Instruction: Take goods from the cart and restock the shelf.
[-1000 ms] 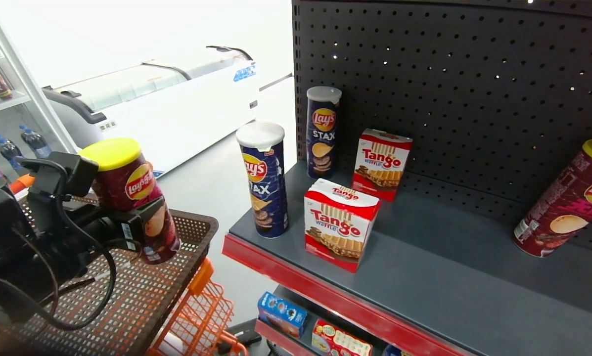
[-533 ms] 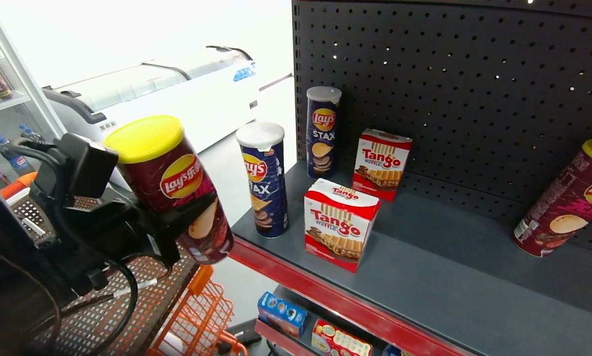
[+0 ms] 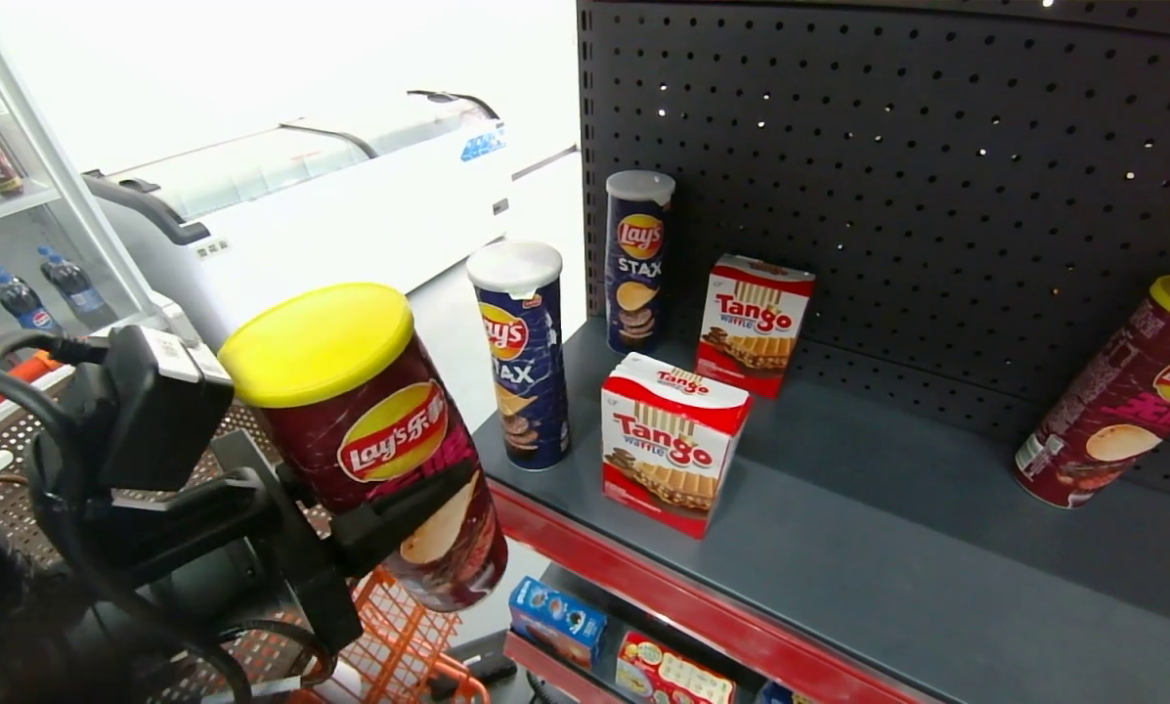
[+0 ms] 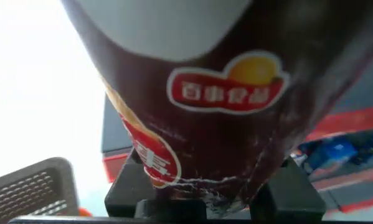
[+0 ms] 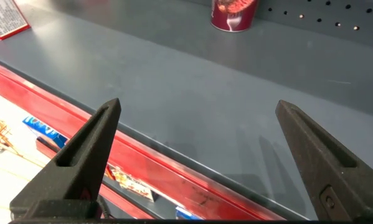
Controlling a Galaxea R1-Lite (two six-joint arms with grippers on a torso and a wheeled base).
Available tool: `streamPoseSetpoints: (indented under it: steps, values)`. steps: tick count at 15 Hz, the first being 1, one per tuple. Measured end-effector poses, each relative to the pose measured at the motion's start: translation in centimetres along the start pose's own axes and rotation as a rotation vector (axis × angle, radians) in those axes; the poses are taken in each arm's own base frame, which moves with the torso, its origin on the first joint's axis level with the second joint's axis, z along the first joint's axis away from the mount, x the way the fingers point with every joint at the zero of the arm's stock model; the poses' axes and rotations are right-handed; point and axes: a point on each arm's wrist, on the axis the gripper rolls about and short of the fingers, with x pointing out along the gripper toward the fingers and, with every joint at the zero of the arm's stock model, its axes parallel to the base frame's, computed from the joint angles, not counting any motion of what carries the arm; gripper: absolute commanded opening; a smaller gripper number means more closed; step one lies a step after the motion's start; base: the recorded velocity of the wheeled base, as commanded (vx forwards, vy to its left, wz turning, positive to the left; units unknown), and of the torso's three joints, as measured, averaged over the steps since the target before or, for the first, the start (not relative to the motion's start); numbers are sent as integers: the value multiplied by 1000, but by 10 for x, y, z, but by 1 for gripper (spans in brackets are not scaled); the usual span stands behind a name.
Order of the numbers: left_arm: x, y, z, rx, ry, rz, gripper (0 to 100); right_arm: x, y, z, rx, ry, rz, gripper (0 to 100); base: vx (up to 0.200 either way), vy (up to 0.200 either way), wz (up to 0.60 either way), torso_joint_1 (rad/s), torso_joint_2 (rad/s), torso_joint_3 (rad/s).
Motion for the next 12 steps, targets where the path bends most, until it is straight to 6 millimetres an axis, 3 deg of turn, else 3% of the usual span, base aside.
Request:
streamPoseSetpoints:
  steps: [4, 12]
  values:
    - [-3, -15, 0, 0, -10, -167, 0, 0, 0, 0, 0, 0, 0, 100, 0, 0, 0, 0, 0, 0]
    - [-5, -21, -1, -1, -22, -354, 0, 0, 0, 0, -4, 0, 1, 100, 0, 0, 0, 0, 0, 0]
